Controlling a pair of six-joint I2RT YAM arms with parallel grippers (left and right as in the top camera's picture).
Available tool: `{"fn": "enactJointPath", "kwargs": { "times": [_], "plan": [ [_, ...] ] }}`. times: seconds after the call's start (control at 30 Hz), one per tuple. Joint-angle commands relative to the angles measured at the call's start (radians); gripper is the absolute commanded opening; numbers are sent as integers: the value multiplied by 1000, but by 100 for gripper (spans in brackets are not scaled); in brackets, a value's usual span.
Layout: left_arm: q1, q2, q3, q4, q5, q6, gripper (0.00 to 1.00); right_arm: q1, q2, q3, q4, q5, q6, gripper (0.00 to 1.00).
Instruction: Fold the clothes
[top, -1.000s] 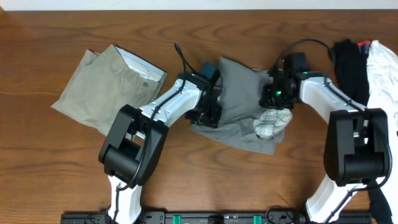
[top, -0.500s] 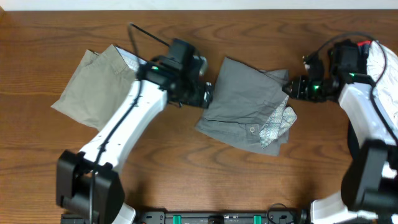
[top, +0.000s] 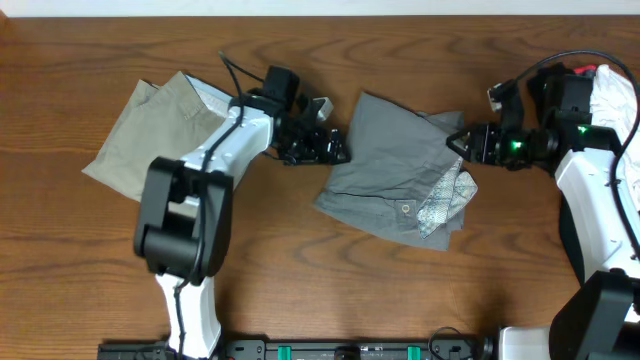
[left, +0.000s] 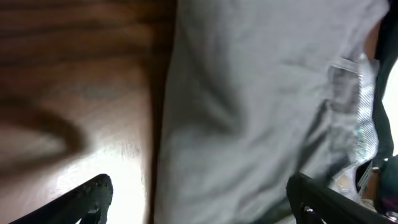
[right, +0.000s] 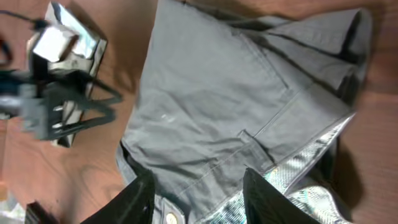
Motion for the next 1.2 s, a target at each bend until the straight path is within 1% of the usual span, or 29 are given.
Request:
{"fn": "enactJointPath", "kwargs": {
  "times": [0.0,0.27,0.4,0.43,0.47,0.6,0.63,0.67,0.7,0.73,0.87,0.97,1.1,1.17],
  "plan": [
    [-3,30,-1,37,45,3,91,26,-6,-4,-4,-26,-26,44],
    [-63,97,-1,122,45,-22,90,50,-6,-4,-3,-19,-26,44],
    [-107,115,-1,132,44,-21,82,50,-6,-4,-4,-17,-26,43],
    [-119,116,-1,133,44,-21,79,50,-6,-4,-4,-14,-26,43],
    [-127,116,-1,133,42,-21,74,50,-6,-4,-4,-14,-26,43],
    [-145,116,-1,132,38,-21,47,50,-6,-4,-5,-14,-26,42],
    [-148,116,-1,132,41,-21,38,50,-6,-4,-6,-14,-26,42],
    [-150,116,-1,132,49,-21,27,50,-6,-4,-7,-14,-26,42],
    [-150,116,-1,132,56,-21,12,50,-6,-4,-8,-14,-26,42],
    [-150,116,-1,132,72,-21,6,50,-6,-4,-10,-14,-26,42],
    [-138,83,14,100,82,-22,6,50,-6,-4,-19,-14,-26,42],
    [-110,10,56,53,75,-22,6,50,-6,-4,-25,-14,-26,42],
    [-56,-109,109,42,27,-21,6,50,-6,-4,-34,2,-25,41],
    [-14,-165,131,42,-26,-21,6,50,-6,-4,-43,12,-26,41]
  ]
}}
